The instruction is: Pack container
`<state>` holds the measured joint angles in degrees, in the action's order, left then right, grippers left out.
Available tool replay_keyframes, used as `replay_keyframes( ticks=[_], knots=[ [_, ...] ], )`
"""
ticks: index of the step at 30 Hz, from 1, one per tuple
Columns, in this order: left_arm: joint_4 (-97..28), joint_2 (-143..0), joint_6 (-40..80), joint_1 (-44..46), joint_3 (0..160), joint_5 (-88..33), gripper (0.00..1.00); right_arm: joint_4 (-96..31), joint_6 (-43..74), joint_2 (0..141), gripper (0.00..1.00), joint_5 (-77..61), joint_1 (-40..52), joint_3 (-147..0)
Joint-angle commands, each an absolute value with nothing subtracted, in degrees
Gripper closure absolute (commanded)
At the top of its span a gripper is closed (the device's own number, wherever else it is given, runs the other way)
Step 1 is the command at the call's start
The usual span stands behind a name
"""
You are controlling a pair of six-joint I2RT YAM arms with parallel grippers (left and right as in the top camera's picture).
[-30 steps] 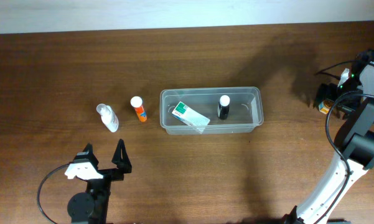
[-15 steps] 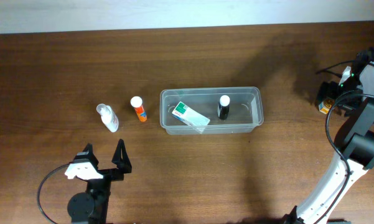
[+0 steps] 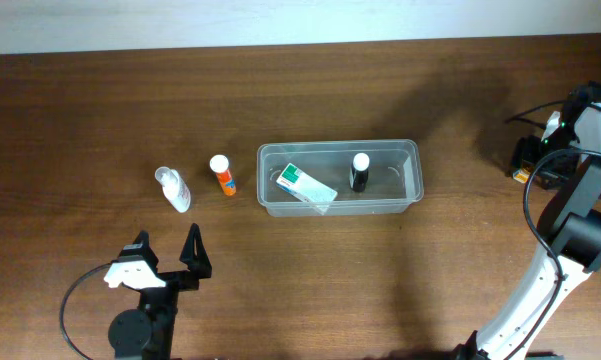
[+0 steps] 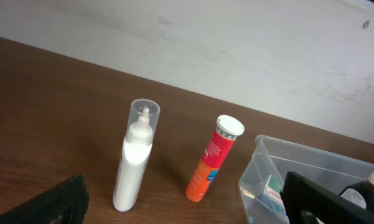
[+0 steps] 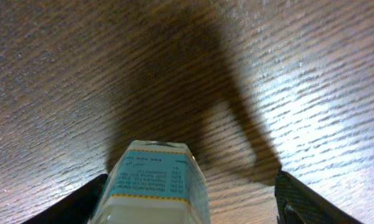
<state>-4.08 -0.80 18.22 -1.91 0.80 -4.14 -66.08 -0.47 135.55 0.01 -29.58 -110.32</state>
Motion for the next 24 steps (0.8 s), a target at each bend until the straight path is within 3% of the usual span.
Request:
replay_keyframes(
  ticks=[1,9,15,24],
  knots=[
    [-4.1,-0.3,18.8,-2.2,0.5,-4.7,0.01,-65.9,-0.7,136.4,0.3,0.5,-29.2,-109.7],
    [-4.1,-0.3,18.8,-2.2,0.5,-4.7,0.01,-65.7,-0.6,136.4,0.35,0.2,-29.2,-109.7],
    [-4.1,-0.3,18.8,-2.2,0.5,-4.7,0.01,-65.5,-0.7,136.4,0.46,-1.3,-29.2,-109.7],
    [-4.2,-0.3,18.8,-2.2,0.5,-4.7,0.01,-65.5,-0.7,136.4,0.52,-1.3,-29.2,-109.7]
  ],
)
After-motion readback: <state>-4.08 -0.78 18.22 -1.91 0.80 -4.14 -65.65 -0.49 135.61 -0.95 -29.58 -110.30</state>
